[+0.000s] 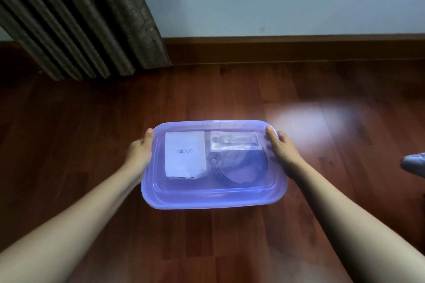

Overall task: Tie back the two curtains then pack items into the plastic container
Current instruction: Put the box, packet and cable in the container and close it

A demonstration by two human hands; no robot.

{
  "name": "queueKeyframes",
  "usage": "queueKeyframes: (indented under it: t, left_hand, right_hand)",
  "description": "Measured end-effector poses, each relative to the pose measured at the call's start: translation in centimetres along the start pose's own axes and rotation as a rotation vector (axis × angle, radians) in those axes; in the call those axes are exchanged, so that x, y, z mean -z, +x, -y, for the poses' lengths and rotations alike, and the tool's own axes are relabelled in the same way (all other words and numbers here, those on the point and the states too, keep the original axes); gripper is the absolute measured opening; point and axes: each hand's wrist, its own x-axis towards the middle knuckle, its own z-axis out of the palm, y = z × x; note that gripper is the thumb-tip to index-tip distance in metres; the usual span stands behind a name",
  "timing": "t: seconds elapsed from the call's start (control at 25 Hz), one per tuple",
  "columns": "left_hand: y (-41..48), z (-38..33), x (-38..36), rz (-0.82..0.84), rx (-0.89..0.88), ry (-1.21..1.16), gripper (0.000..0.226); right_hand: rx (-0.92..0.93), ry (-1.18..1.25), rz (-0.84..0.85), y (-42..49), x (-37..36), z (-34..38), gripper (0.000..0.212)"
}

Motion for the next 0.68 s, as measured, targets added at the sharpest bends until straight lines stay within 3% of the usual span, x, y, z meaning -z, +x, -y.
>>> queueKeyframes:
  t: [0.16, 0.32, 0.4, 0.52, 0.68]
  left_hand:
    - [0.7, 0.1, 0.0, -0.077, -0.025, 0.166, 0.058]
    - [0.5, 0.4, 0.2, -0.012, -0.020, 0.030, 0.059]
    - [-0.5, 0.5, 0.8, 0.078, 0.054, -0.064, 0.071]
    - [-2.8, 2.7, 1.3, 0.127, 0.111, -0.032, 0.092]
    - [-6.1, 5.2, 0.3, -0.014, 0.172, -0.052, 0.065]
  right_hand:
    - [0.028, 0.022, -0.032, 0.4, -0.3, -0.5, 0.051]
    - [0.064, -0.075, -0.068, -0.2, -0.1, -0.2, 0.059]
    - [0.048, -0.088, -0.072, -1.3, 0.2, 0.3, 0.057]
    - [-0.077, -0.083, -0.035, -4.1, 1.1, -1.2, 0.072]
    - [-0.100, -0.063, -0.001, -7.8, 0.5, -3.6, 0.070]
